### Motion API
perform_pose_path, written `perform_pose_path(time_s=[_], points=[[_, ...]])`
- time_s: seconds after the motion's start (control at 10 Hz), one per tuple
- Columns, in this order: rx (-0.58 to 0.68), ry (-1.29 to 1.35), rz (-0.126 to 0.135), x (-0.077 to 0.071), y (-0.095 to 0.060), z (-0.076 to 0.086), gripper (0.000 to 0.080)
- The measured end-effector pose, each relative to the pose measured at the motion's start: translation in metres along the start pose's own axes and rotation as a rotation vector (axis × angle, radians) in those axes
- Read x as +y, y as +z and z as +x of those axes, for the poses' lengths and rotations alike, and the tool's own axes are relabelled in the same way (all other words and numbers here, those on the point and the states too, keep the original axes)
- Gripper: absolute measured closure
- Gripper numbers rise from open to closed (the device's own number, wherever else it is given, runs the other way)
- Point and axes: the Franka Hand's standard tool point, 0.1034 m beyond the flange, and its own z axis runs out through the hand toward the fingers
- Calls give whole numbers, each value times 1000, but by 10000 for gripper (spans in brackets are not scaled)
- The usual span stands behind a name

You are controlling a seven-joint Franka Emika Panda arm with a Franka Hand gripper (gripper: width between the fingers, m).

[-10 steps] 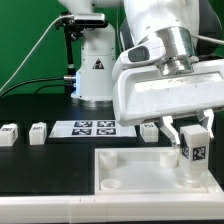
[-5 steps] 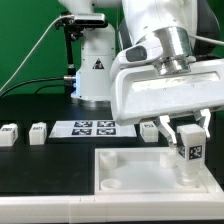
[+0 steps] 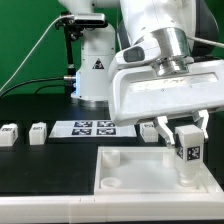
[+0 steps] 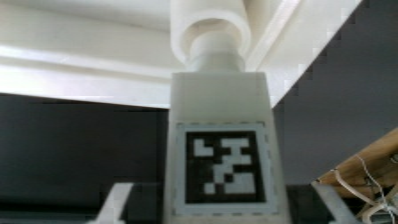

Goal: Assemble one leg

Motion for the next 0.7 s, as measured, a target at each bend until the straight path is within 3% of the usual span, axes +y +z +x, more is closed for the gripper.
perform_pose_path(time_s=[0.2, 0.7], points=[[-3, 0, 1, 0, 0, 0, 506], [-40, 2, 6, -1, 2, -17, 506]])
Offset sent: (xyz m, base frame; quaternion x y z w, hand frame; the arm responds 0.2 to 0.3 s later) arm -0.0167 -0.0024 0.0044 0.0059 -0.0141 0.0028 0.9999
